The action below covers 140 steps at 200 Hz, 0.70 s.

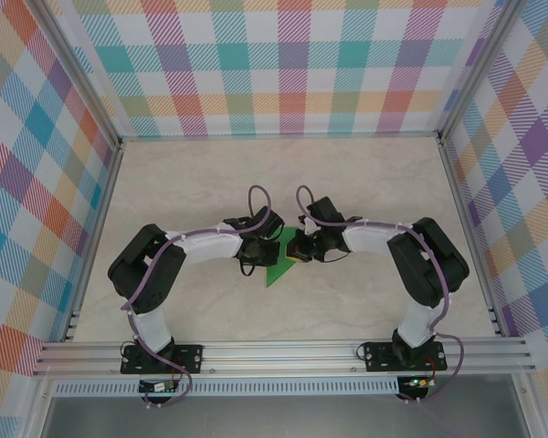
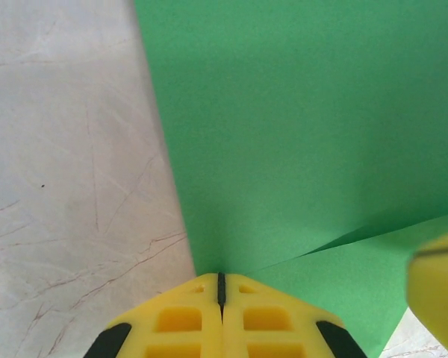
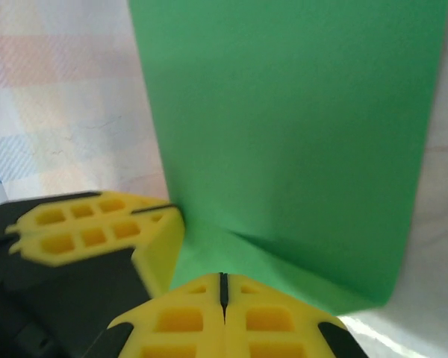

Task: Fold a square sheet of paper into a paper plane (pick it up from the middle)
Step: Third fold the triangle at the center of the table.

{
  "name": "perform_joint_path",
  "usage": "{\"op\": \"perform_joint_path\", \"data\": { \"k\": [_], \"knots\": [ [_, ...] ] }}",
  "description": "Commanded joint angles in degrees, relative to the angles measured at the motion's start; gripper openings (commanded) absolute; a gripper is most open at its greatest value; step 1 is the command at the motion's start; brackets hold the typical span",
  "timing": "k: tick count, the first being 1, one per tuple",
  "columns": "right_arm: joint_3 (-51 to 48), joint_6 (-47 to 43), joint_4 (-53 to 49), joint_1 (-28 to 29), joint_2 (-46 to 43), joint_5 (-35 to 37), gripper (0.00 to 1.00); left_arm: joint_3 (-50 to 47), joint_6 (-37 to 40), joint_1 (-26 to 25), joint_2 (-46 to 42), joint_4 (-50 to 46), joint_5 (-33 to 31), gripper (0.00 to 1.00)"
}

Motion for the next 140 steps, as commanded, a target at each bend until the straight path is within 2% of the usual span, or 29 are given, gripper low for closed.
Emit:
{"op": "perform_joint_path", "data": {
  "k": [1,54,95,123,140],
  "knots": [
    [2.03,-0.11,0.22,-0.2,2.18,-1.34,0.0,-2.17,2.96,0.97,1.56,-2.26,-1.26,0.0],
    [-4.25,0.92,1.87,-0.12,1.29,-0.3,0.0,-2.66,4.76,0.99,-0.11,-0.85,-0.55,0.0],
    [-8.98,4.98,4.46,-0.05,0.1,0.58,0.0,-2.87,4.3,0.99,-2.43,0.52,0.59,0.0],
    [-11.71,8.58,5.62,0.08,-1.4,2.5,0.0,-2.75,-1.15,0.81,-6.22,2.02,2.08,0.0],
    [-12.48,10.6,5.71,0.41,-1.68,3.75,0.0,-3.2,-7.0,-0.28,-9.42,3.4,0.43,0.0]
  ]
}}
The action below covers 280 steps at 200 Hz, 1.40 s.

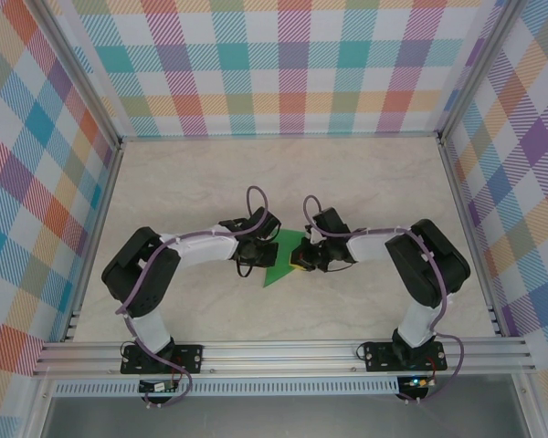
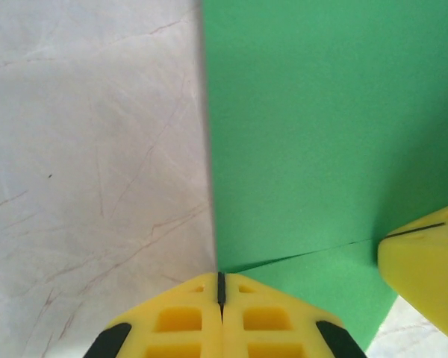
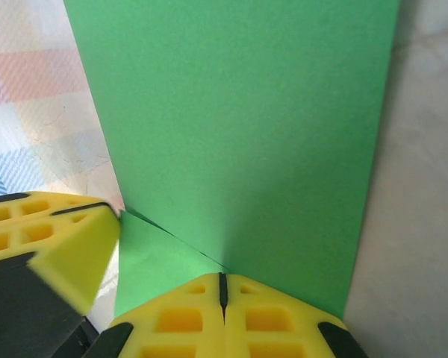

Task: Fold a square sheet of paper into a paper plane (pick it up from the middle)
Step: Third fold the triangle at the center of the table.

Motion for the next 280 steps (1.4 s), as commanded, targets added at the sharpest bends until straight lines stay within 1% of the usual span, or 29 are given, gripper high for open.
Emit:
{"op": "perform_joint_path", "data": {
  "k": [1,15,20,27,41,65,90,112,142,175,227,280],
  "knots": [
    [-3.07,4.37,-3.61,0.53,-0.04,4.15,0.0,-0.73,-7.89,-0.72,-6.09,1.73,-1.01,0.0],
    [-3.35,5.54,-3.21,0.86,0.09,4.82,0.0,-2.53,-15.02,-2.73,-10.04,3.07,-7.42,0.02],
    [-3.34,5.83,-3.26,0.94,0.21,5.09,0.0,-3.59,-17.68,-3.35,-11.1,4.14,-8.52,0.03],
    [-3.34,6.28,-3.28,1.09,0.38,5.46,0.0,-5.03,-20.52,-4.19,-12.33,7.26,-8.97,0.03],
    [-3.29,6.94,-3.24,1.13,0.88,5.67,0.0,-7.75,-27.07,-6.02,-13.84,10.49,-10.56,0.04],
    [-3.2,7.54,-3.29,1.13,1.81,5.76,0.0,-13.11,-36.99,-8.98,-14.05,18.51,-10.0,0.04],
    [-3.37,7.59,-3.11,1.13,2.35,5.52,0.0,-17.79,-44.17,-11.38,-12.97,27.31,-10.53,0.0],
    [-3.38,7.49,-2.94,1.13,2.56,5.41,0.0,-20.54,-47.0,-12.17,-12.54,31.57,-12.43,0.0],
    [-3.38,7.33,-3.02,1.13,2.84,5.27,0.0,-22.92,-51.89,-12.65,-11.09,37.29,-11.49,0.0],
    [-3.57,7.55,-2.9,1.13,3.21,5.23,0.0,-23.66,-54.33,-13.68,-8.16,42.29,-11.01,0.0],
    [-3.73,7.5,-2.76,1.13,3.86,5.26,0.0,-24.28,-55.65,-14.8,-5.63,44.75,-12.56,0.0],
    [-3.78,7.39,-3.2,1.13,4.27,5.65,0.0,-27.33,-57.33,-15.34,-3.3,46.71,-15.4,0.0]
  ]
}}
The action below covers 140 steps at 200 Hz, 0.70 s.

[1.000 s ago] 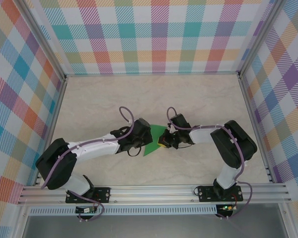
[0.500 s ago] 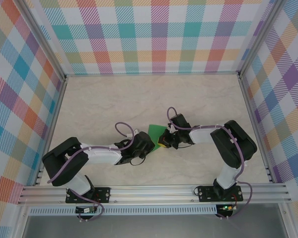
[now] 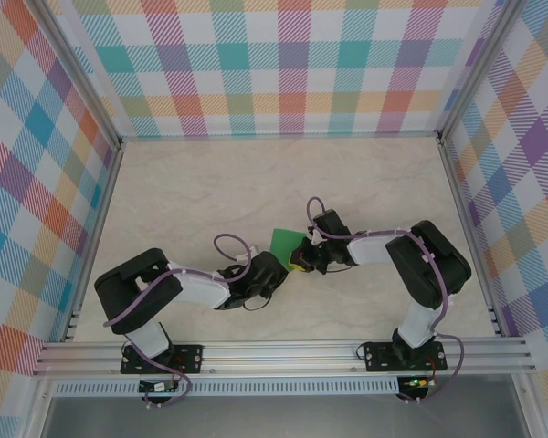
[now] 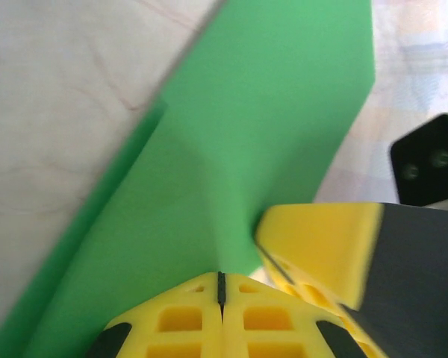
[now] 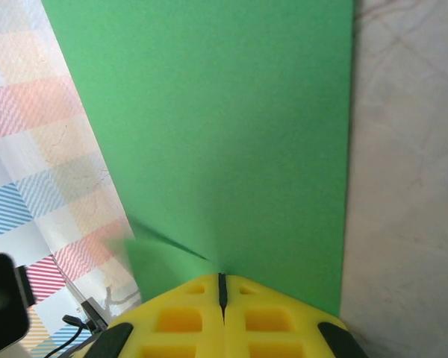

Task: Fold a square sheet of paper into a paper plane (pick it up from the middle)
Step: Third fold the triangle at the center of the table.

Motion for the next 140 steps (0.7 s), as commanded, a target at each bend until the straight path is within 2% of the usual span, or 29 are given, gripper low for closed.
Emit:
{"op": "perform_joint_path", "data": {
  "k": [1,50,97,140],
  "knots": [
    [-2.58,0.36,-6.22,0.57,4.23,5.09,0.0,-1.82,-1.38,-0.8,0.97,1.31,-3.12,0.0],
    [-2.34,-0.14,-9.09,0.57,4.17,7.18,0.0,-3.71,-1.57,-0.82,-1.48,-1.42,-6.53,0.0],
    [-2.55,-0.48,-11.73,0.48,4.53,9.27,0.0,-4.64,-0.96,-0.74,-6.43,-8.14,-9.31,0.0],
    [-2.64,-0.31,-12.18,0.48,4.98,9.71,0.0,-6.05,-1.61,-0.81,-7.77,-10.1,-9.64,0.0]
  ]
}}
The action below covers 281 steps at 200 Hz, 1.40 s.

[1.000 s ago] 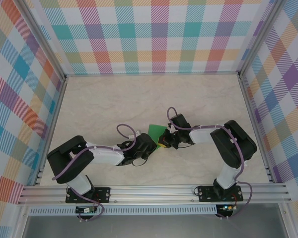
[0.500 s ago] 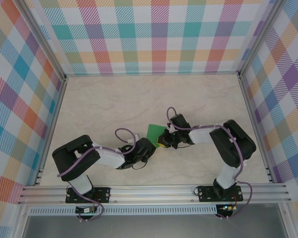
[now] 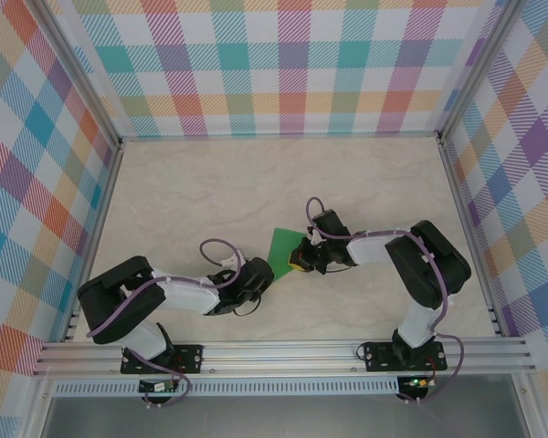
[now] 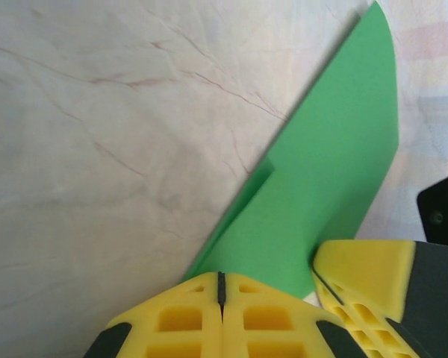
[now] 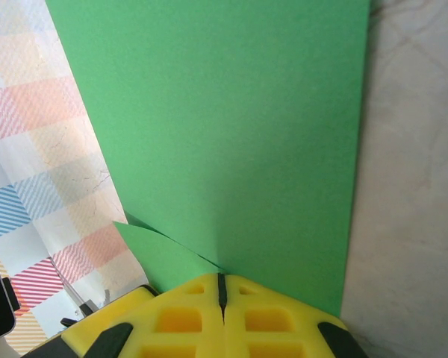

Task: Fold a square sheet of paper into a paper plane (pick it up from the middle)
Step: Third fold the triangle at the center of the table.

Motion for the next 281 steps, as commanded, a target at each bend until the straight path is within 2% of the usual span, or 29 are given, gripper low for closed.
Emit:
{"op": "perform_joint_path", "data": {
  "k": [1,79,130,161,206,242,281],
  "knots": [
    [-2.66,-0.26,-11.53,0.35,4.93,8.93,0.0,-1.68,-0.48,-0.43,-1.08,-3.62,-2.1,0.0],
    [-2.43,0.0,-12.06,0.3,5.3,9.41,0.0,-3.88,-1.34,-0.95,-2.88,-5.24,-2.22,0.0],
    [-3.65,2.01,-11.89,0.36,4.37,7.36,0.0,1.76,8.6,-0.8,-10.04,-11.64,-0.97,0.0],
    [-5.76,5.2,-11.85,0.33,0.83,6.77,0.0,2.51,9.84,-0.86,-10.2,-6.89,2.25,0.0],
    [-4.62,5.93,-13.51,0.31,-1.01,7.24,0.0,4.09,7.17,-1.13,-2.34,2.33,7.23,0.0],
    [-4.55,6.02,-13.56,0.33,-0.1,6.98,0.0,2.01,2.25,-1.38,1.46,7.53,6.08,0.0],
    [-4.36,5.95,-13.8,0.31,0.34,7.26,0.0,-0.15,-1.67,-1.82,2.48,8.31,4.18,0.0]
  ]
}}
